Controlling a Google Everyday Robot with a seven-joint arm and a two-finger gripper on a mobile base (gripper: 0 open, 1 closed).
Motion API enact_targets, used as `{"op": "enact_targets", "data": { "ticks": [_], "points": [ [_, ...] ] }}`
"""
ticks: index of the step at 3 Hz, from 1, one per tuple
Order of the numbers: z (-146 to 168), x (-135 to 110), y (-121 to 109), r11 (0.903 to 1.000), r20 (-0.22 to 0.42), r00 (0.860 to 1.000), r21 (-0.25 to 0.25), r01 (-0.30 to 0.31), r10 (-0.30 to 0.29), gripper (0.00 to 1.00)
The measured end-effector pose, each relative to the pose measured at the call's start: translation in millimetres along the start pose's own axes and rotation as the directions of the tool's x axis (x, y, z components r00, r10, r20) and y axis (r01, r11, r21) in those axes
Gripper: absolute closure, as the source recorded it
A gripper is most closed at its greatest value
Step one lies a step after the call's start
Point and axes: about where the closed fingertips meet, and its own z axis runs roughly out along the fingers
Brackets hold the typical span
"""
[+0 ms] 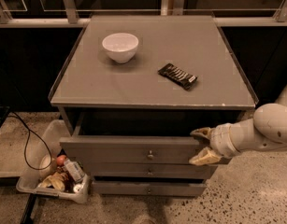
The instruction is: Open top drawer
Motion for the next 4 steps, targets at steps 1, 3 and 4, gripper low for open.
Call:
{"op": "enact_targets", "data": {
  "ticks": [1,3,4],
  "points": [
    [-7.5,9.2,37.1,0.9987,0.042,0.999,-0.042,0.027,-0.025,0.19],
    [-12.5,0.1,43.6,0.9979,0.056,0.998,-0.055,0.033,-0.030,0.65],
    [-16.4,-3.4,42.1,0.9979,0.056,0.998,-0.055,0.033,-0.030,0.88]
  ]
}}
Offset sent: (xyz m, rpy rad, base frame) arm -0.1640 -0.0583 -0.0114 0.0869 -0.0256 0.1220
